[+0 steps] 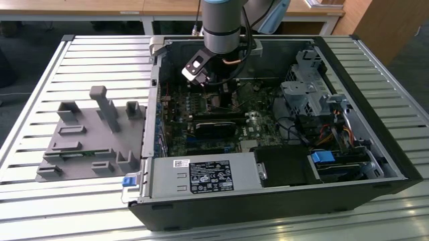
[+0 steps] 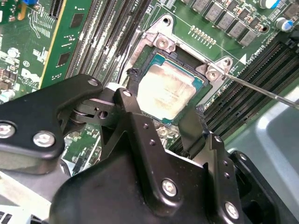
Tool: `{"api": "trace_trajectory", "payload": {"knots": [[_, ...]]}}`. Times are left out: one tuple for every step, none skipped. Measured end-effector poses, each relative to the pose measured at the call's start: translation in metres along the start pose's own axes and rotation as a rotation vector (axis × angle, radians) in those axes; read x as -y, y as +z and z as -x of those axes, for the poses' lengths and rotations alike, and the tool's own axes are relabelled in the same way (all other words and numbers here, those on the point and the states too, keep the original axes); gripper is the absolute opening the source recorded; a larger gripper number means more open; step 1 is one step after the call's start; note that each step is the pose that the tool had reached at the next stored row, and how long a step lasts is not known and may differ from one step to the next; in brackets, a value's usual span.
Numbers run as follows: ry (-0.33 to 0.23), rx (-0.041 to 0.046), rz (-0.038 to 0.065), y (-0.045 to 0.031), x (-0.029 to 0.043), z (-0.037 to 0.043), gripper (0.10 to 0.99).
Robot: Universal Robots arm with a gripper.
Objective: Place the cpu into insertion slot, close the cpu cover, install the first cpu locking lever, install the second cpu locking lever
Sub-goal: 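Place the cpu into insertion slot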
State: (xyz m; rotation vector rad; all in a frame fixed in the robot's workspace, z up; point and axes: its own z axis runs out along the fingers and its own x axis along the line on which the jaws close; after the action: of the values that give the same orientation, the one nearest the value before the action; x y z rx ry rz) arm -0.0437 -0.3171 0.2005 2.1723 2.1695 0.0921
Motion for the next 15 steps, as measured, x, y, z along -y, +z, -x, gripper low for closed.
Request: {"api": "trace_trajectory", "payload": {"knots": [[0.000, 0.0000, 0.000, -0.0012, -0.0001, 0.0000, 0.612], [0.000, 0.0000, 0.000, -0.0026, -0.0002, 0.0000, 0.612], [0.000, 0.0000, -0.001, -0.0037, -0.0004, 0.0000, 0.596], [0.000, -0.0001, -0.002, -0.0041, -0.0007, 0.0000, 0.596], [0.000, -0.0001, -0.004, -0.0043, -0.0011, 0.0000, 0.537], [0.000, -0.0001, -0.006, -0.0046, -0.0015, 0.0000, 0.475], [0.000, 0.0001, -0.008, -0.0053, -0.0018, 0.0001, 0.475], [0.000, 0.0001, -0.009, -0.0059, -0.0020, 0.0001, 0.416], [0.000, 0.0000, -0.011, -0.0064, -0.0022, 0.0000, 0.357], [0.000, 0.0000, -0.012, -0.0068, -0.0024, 0.0000, 0.357], [0.000, 0.0001, -0.014, -0.0082, -0.0027, 0.0001, 0.243], [0.000, 0.0001, -0.014, -0.0087, -0.0027, 0.0001, 0.184], [0.000, 0.0000, -0.014, -0.0091, -0.0028, 0.0000, 0.125], [0.000, 0.0000, -0.014, -0.0093, -0.0029, 0.0000, 0.125], [0.000, -0.0001, -0.014, -0.0096, -0.0029, 0.0000, 0.106]]}}
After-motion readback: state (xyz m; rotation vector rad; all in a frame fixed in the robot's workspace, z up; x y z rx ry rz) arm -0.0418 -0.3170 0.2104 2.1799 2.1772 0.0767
